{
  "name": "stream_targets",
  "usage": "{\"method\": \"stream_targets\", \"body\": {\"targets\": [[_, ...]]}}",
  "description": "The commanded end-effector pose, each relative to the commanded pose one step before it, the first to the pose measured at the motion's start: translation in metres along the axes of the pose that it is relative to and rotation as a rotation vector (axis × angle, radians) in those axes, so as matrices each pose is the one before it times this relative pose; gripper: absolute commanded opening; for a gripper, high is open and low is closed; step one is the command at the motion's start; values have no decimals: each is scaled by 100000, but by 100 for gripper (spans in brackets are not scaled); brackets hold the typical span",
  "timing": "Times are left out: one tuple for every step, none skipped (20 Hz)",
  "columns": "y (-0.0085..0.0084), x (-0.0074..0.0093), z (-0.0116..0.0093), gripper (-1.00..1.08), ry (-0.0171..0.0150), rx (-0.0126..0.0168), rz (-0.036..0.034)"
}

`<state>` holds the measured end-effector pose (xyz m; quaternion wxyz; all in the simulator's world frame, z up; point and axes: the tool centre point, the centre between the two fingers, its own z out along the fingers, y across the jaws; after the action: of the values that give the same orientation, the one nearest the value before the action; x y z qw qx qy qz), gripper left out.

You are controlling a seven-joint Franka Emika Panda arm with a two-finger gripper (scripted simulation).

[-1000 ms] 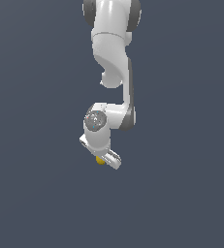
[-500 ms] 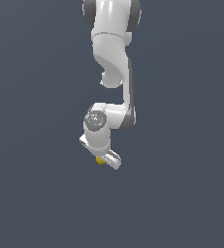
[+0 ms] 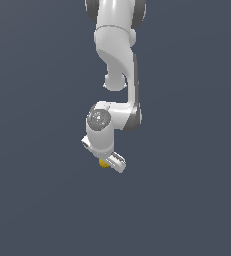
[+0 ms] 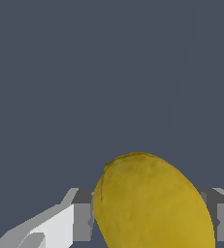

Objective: Pick up the object and move it to a goal position.

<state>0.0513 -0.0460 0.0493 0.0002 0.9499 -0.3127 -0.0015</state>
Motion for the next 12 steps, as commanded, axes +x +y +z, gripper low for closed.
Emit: {"method": "stream_targets", "body": {"targets": [[-146,-81,-1529,-100,180,147,-21],[-48,-68,-719,-100,0,0,0],[-53,-74,-790,-100,0,0,0],[-57,-79,-857,-100,0,0,0],[-24,-61,-922,-100,-14,26,62],[-65,-89,-979,-100,0,0,0],[-69,-92,-1034,-100,0,0,0],[-72,-95,-1086,-100,0,0,0],[-75,-98,-1135,-100,0,0,0],[-54,-85,-1183,-100,11,-12,46],[-80,-101,-1209,-100,0,0,0],[-81,-99,-1212,-100,0,0,0]]}}
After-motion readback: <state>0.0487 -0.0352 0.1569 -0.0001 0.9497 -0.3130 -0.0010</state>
